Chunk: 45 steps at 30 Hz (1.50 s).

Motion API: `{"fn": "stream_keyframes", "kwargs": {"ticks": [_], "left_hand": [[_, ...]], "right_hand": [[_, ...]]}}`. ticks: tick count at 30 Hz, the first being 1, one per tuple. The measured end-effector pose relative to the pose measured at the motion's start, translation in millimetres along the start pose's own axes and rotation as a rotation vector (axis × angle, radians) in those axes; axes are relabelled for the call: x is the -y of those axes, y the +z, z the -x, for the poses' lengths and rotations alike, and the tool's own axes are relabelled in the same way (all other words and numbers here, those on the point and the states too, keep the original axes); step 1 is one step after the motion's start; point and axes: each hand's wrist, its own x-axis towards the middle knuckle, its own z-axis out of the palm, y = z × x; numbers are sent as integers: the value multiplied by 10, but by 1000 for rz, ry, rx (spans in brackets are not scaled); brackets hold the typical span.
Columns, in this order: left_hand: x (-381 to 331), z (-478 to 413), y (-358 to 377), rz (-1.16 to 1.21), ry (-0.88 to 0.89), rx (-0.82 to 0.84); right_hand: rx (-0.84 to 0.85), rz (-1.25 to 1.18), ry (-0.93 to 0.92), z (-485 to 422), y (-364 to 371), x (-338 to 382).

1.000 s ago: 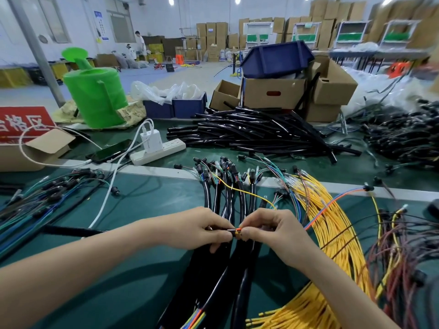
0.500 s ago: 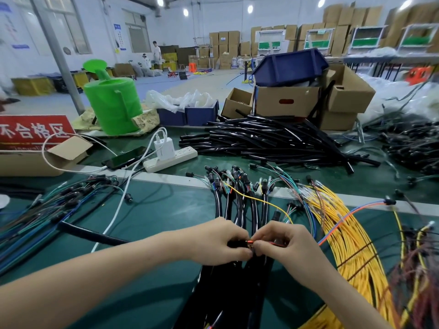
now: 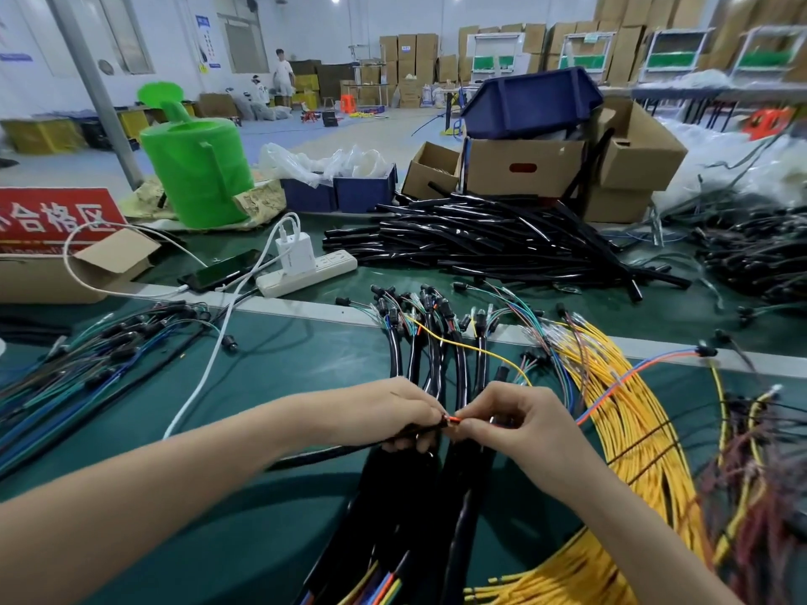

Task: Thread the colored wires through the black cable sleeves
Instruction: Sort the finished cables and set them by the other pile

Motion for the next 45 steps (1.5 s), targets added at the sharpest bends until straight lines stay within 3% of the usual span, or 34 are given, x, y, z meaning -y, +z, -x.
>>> {"fn": "stream_keyframes", "kwargs": {"ticks": [5,10,18,21,29,39,45], "left_hand": [[47,33,-17,-114,39,5],[75,3,17,-205,110,-104],[6,-2,11,-299,85,-62],[-15,0,5,-228,43,-1],[-55,13,-1,232,-126,96],[-109,32,20,125,-47,45],[-77,31,29,294,-123,64]], "right_hand": [[14,4,9,3,-32,-24],[46,-41,44,-11,-86,-42],[98,-88,59,-9,-92,-27],[110,-102,67,-16,-83,-26],[138,-141,70,-5,-121,-16],[189,-119,88,-5,-166,3],[186,-114,97,0,-166,34]]}}
